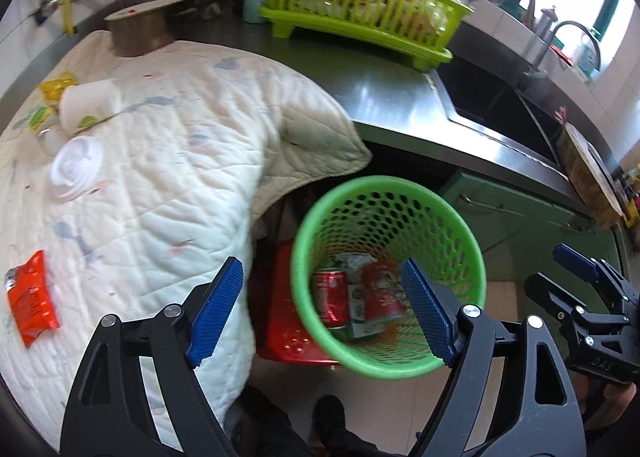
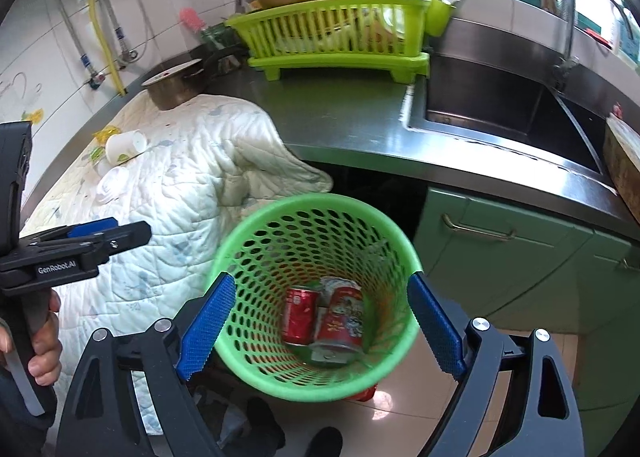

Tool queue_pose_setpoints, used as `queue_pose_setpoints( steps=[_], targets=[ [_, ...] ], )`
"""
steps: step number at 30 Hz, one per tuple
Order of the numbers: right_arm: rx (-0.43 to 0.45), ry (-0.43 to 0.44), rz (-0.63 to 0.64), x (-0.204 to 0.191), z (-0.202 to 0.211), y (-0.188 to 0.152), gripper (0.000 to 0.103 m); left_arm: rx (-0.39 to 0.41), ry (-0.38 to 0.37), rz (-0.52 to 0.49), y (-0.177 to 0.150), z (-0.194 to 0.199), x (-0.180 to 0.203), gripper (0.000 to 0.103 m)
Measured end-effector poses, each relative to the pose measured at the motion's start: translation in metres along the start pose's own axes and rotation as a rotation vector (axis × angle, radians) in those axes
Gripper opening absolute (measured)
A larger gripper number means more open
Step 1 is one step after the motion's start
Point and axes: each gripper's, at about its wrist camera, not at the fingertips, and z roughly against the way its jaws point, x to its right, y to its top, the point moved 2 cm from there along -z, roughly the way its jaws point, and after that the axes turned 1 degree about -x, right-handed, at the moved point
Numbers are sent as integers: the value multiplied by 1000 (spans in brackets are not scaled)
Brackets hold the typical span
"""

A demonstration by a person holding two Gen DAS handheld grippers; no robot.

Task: Collect trash
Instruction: 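Drop the Coke can into the green basket by opening the left tool, then move the right tool to the orange snack packet and close on it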

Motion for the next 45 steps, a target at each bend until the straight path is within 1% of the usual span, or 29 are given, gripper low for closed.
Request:
queue_pose_setpoints(
  steps=[2, 6, 14, 24, 28, 36, 42, 45],
  targets=[
    [1, 18, 19, -9, -3, 4, 85, 20, 34, 25, -1, 9, -17, 81],
    [1, 51, 59, -29, -9, 11, 85, 47, 77, 85, -2, 25, -48, 81],
    [-14, 119, 154, -75, -23, 23, 85, 95, 182, 240, -15, 58, -123, 81],
    [-48, 257, 352, -170, -47, 30, 85, 160, 326, 451, -54, 113, -230, 83],
    [-71, 309, 433, -212, -58, 28, 85, 182, 371, 527, -69, 132, -263, 84],
    [-119, 423, 617, -298, -78, 19, 85, 198, 430, 612, -96, 156, -310, 84],
    [-167, 509, 782, -357, -99, 13, 86, 201, 450, 658, -111, 166, -336, 84],
    [-195, 539, 878, -385, -112, 10, 86, 199, 454, 677, -117, 168, -347, 84]
  ],
)
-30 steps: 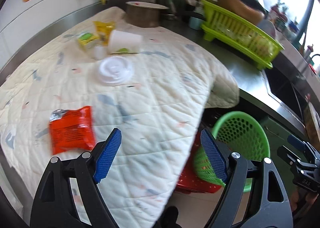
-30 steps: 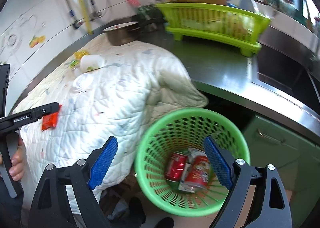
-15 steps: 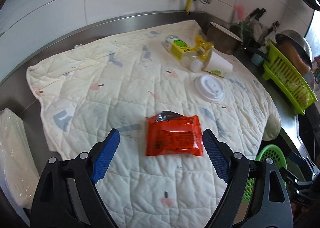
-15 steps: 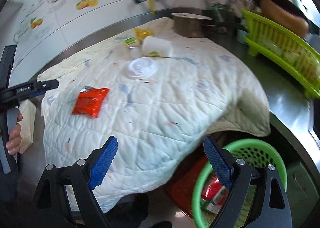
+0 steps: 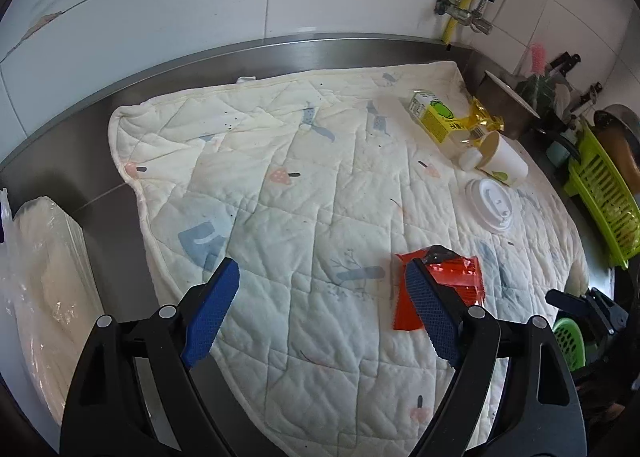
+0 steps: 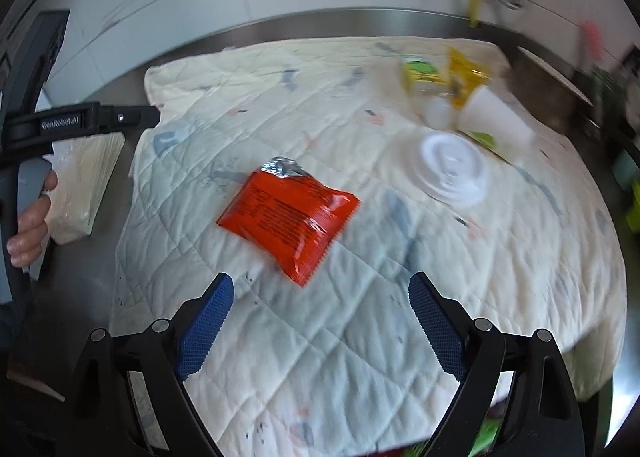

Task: Collect trash
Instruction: 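Move the right tool to the orange snack packet and close on it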

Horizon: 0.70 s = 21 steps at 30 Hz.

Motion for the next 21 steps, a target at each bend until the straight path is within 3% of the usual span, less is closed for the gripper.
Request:
queue_pose_setpoints(
  steps=[10, 14, 21],
  targets=[
    [-110, 84, 324, -31, -63, 44, 86, -26, 18, 41, 5, -15, -30, 84],
    [-167, 135, 390, -37, -86, 55, 86, -30, 23, 50, 8, -18, -37, 84],
    [-211, 138, 435, -31, -103, 56, 86, -34, 27, 59, 13, -23, -40, 84]
  ],
)
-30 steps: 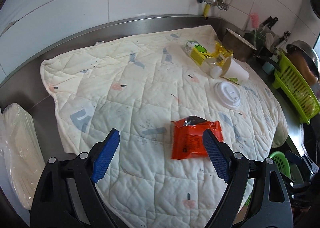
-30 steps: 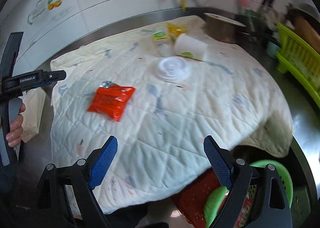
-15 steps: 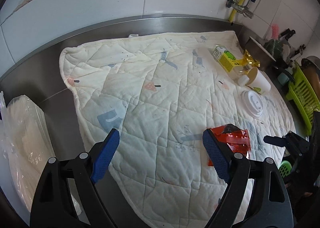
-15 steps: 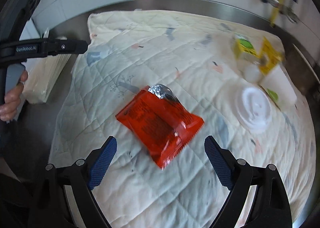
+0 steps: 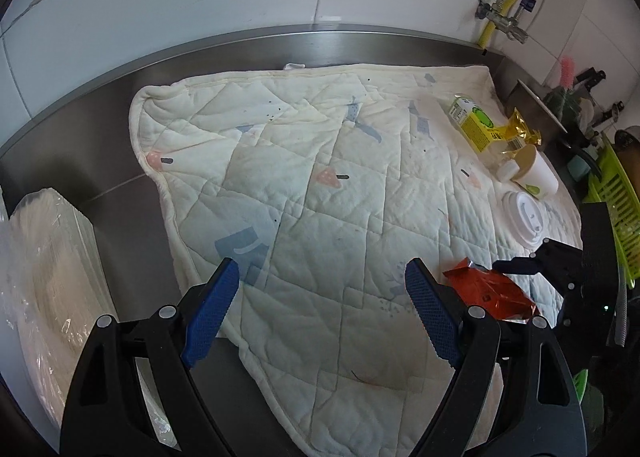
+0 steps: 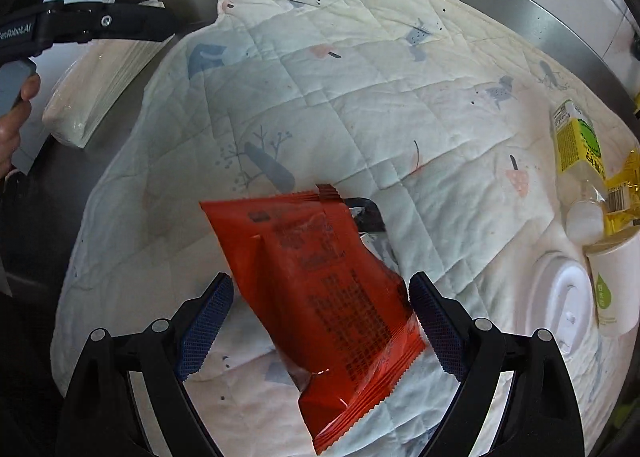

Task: Collect trash
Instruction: 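Move the right tool to the orange snack packet and close on it, then lift the snack packet with the right tool while the left tool grasps the white cup lid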

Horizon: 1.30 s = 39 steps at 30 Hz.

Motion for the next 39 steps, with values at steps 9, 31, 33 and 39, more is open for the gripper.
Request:
queue_pose_setpoints(
  steps=[9, 31, 33, 39],
  targets=[
    [3, 77, -25, 5, 13, -1, 89, -10, -8, -14, 0, -4, 10, 84],
    [19, 71, -126, -4, 16, -22, 58, -17, -55, -78, 9, -12, 39, 84],
    [36, 55, -166, -4, 24, -31, 57, -18, -78, -100, 12, -14, 51, 84],
    [109, -11, -361, 4, 59, -73, 57, -20, -159, -195, 17, -22, 102, 84]
  ],
)
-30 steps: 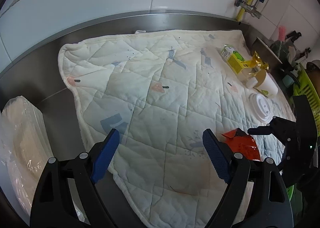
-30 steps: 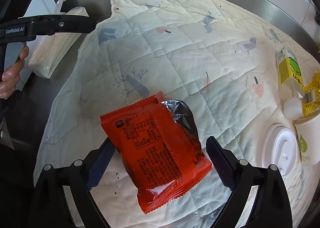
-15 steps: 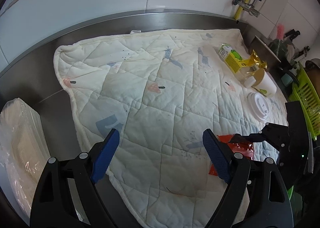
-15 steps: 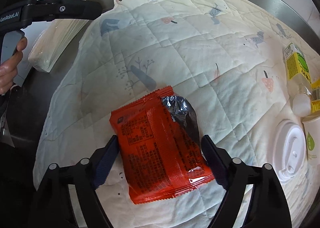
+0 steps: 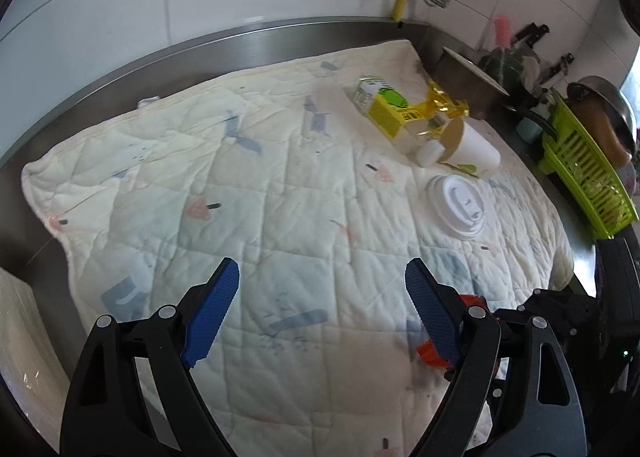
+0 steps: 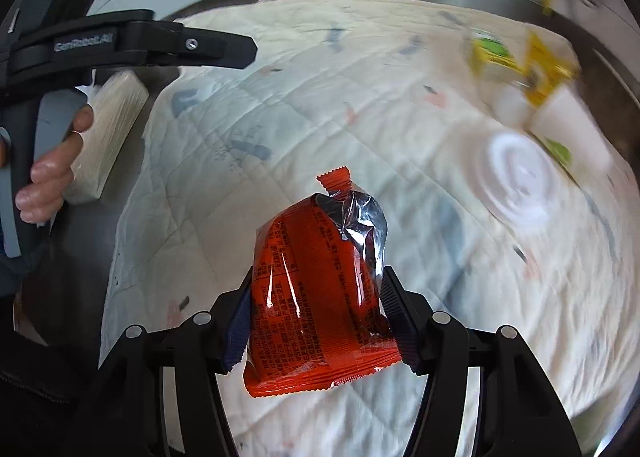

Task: Collect trash
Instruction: 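Lift the snack packet with the right tool while the left tool grasps the white cup lid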

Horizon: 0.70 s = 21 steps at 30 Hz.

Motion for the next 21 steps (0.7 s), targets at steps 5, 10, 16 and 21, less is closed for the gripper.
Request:
queue_pose_setpoints(
  steps=[5, 10, 16, 21],
  targets=[
    [64, -97, -184, 25, 35, -42, 57, -24, -105, -104, 11, -25, 55, 84],
    [115, -169, -344, 39, 63, -83, 57, -74, -144, -220, 16, -66, 105, 92],
    [157, -229, -461, 49, 90, -119, 57, -130, -145, -286, 28, -116, 141, 92],
    [187, -254, -548, 56, 104, -144, 57, -160, -134, -296, 38, -140, 154, 96]
  ],
)
